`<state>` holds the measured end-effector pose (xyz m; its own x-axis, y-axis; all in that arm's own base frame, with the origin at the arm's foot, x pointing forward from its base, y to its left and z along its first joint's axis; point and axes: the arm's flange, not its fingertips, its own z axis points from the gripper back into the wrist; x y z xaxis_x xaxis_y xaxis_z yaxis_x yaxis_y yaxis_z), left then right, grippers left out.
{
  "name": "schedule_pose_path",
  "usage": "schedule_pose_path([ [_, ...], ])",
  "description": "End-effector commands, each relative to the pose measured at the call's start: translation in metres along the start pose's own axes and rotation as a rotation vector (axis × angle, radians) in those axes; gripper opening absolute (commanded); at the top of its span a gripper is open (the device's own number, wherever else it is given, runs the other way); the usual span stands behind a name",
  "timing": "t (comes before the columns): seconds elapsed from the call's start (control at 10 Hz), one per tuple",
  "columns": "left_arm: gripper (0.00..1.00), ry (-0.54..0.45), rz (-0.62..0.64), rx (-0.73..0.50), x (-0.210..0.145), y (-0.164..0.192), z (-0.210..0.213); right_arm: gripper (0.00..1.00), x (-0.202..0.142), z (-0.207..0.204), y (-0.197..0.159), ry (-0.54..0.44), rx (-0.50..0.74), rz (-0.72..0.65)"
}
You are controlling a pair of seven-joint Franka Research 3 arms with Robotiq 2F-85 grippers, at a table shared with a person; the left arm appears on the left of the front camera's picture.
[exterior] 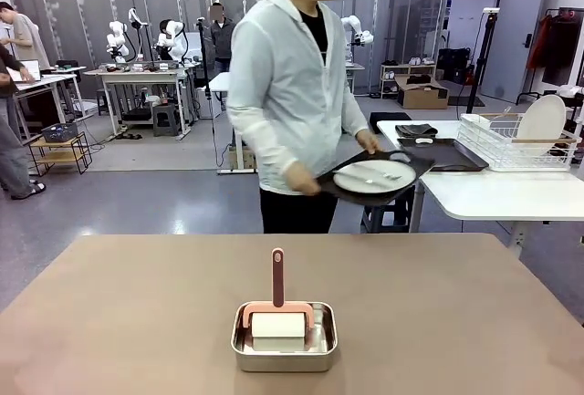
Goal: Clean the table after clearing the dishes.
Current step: When the right (or left) Handle tray is removed, use the right hand (or left hand) to clean the right (or left) side of the table with the Lint Roller.
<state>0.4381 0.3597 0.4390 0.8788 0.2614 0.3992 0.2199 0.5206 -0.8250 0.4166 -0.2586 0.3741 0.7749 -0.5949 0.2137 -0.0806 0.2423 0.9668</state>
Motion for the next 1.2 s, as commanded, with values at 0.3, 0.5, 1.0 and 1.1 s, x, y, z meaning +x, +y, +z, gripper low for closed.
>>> schedule_pose_path([
  [0.3,1.00,0.301,-0.797,0.432,0.021,-0.213,-0.114,1.00,0.000,0.001,0.002,0.014,0.001,0.010],
  [0.5,1.00,0.454,-1.018,0.505,0.015,-0.274,-0.177,1.00,0.000,0.001,0.002,0.014,0.001,0.010],
  [1.0,1.00,0.883,-1.388,0.641,-0.028,-0.353,-0.341,1.00,0.000,0.001,0.002,0.014,0.001,0.010],
  [1.1,1.00,0.951,-1.417,0.626,-0.039,-0.356,-0.361,1.00,0.000,0.001,0.002,0.014,0.001,0.010],
])
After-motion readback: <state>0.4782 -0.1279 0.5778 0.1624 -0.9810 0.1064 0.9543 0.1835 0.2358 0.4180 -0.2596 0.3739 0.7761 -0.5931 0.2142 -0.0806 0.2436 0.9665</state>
